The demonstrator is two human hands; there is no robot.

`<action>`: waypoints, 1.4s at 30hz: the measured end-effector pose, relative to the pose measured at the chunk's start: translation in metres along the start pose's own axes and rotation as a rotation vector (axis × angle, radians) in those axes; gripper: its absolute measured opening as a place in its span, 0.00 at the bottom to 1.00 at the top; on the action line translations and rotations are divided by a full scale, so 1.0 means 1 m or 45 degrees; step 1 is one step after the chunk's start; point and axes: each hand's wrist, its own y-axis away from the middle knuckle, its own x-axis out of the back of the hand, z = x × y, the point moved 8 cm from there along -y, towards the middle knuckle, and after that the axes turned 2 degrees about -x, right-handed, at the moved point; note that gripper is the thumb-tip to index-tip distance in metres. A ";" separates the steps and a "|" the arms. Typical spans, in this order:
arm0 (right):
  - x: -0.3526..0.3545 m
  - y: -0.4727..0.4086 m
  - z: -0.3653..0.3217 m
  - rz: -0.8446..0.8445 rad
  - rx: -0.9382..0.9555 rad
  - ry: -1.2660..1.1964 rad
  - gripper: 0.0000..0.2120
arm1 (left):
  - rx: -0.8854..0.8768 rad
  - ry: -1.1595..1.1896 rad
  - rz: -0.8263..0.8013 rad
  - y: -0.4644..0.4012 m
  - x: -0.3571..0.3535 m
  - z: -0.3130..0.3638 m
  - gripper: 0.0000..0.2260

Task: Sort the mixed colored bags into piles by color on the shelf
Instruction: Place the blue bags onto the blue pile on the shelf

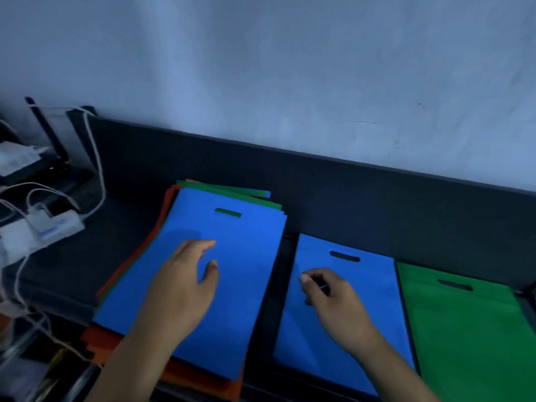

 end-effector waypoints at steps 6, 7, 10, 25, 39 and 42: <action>-0.067 -0.002 -0.009 0.022 -0.279 -0.142 0.20 | 0.168 -0.169 -0.277 -0.010 0.017 -0.074 0.24; -0.072 -0.002 -0.007 0.041 -0.301 -0.152 0.20 | 0.135 -0.186 -0.330 -0.008 0.009 -0.074 0.25; -0.077 -0.003 -0.005 0.145 -0.347 -0.208 0.17 | -0.005 -0.171 -0.452 0.001 -0.011 -0.064 0.26; -0.052 0.011 -0.003 0.329 -0.468 -0.453 0.04 | 0.140 -0.129 -0.382 -0.013 0.013 -0.094 0.26; -0.049 0.014 -0.005 0.154 -0.404 -0.529 0.12 | 0.117 0.284 -0.438 -0.018 0.004 -0.073 0.19; -0.037 0.015 -0.005 0.206 -0.368 -0.579 0.12 | 0.225 0.578 -0.415 -0.021 0.000 -0.066 0.16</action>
